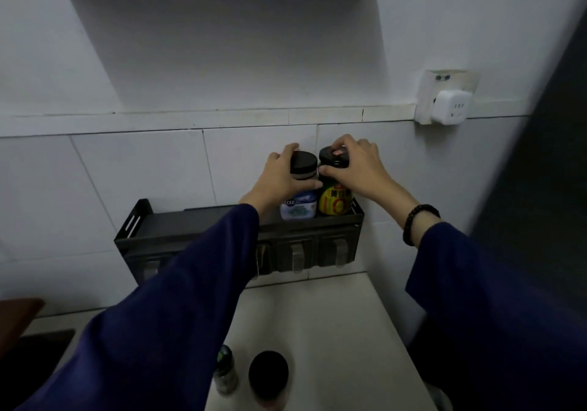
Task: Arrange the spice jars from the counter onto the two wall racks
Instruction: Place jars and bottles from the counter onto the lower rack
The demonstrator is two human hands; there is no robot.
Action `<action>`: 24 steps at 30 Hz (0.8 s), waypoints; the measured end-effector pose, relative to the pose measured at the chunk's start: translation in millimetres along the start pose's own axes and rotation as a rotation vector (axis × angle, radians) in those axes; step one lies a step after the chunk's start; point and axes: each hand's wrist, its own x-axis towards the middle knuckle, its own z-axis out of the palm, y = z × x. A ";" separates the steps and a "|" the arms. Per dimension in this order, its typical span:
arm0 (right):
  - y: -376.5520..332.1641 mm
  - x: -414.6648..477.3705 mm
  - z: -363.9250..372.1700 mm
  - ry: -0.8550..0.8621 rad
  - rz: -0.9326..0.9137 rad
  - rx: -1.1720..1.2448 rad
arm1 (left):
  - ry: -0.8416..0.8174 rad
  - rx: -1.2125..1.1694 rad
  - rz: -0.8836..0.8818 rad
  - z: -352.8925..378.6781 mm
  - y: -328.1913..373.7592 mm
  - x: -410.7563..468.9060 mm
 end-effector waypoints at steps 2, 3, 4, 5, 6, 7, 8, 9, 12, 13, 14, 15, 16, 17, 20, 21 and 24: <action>1.6 -10.6 -2.8 0.078 0.012 0.070 | 0.101 -0.072 0.010 -0.5 0.0 -14.4; 3.5 -18.3 -2.8 0.174 0.012 0.084 | 0.195 -0.077 0.019 -0.8 -1.2 -23.2; 6.5 -26.2 -0.9 0.278 0.012 0.080 | 0.302 -0.049 0.036 -0.6 -1.8 -32.3; 10.0 -34.3 3.0 0.352 0.013 0.063 | 0.393 -0.004 0.058 1.3 -3.8 -41.3; 14.4 -40.8 7.9 0.369 0.024 0.045 | 0.430 0.026 0.084 3.6 -4.8 -49.4; 18.3 -46.6 14.4 0.331 0.040 0.027 | 0.393 0.036 0.097 7.5 -7.0 -56.5; 21.3 -50.3 20.9 0.261 0.056 0.005 | 0.303 0.043 0.098 12.1 -8.8 -61.6; 23.0 -53.4 27.4 0.175 0.069 -0.024 | 0.192 0.068 0.078 17.4 -10.9 -65.1; 22.7 -57.5 40.1 0.024 0.052 -0.115 | -0.021 0.151 -0.008 28.9 -19.1 -64.5; 21.7 -57.7 42.0 0.010 0.046 -0.132 | -0.051 0.167 -0.023 30.2 -20.6 -62.7; 21.2 -57.5 43.3 0.002 0.048 -0.140 | -0.073 0.179 -0.027 31.6 -22.1 -60.2; 20.9 -57.3 43.7 -0.003 0.052 -0.142 | -0.093 0.187 -0.026 32.8 -23.4 -58.2; 20.7 -56.5 43.5 -0.010 0.056 -0.141 | -0.106 0.188 -0.022 33.9 -24.4 -56.1; 20.5 -55.6 43.1 -0.022 0.058 -0.139 | -0.117 0.186 -0.022 34.7 -25.1 -53.9; 19.3 -52.9 43.0 -0.095 0.048 -0.139 | -0.128 0.195 -0.032 37.1 -26.3 -47.1; 18.9 -51.5 43.6 -0.111 0.047 -0.141 | -0.132 0.192 -0.041 37.6 -26.4 -45.1; 19.6 -48.3 46.3 -0.125 0.050 -0.156 | -0.139 0.178 -0.047 39.7 -29.5 -41.1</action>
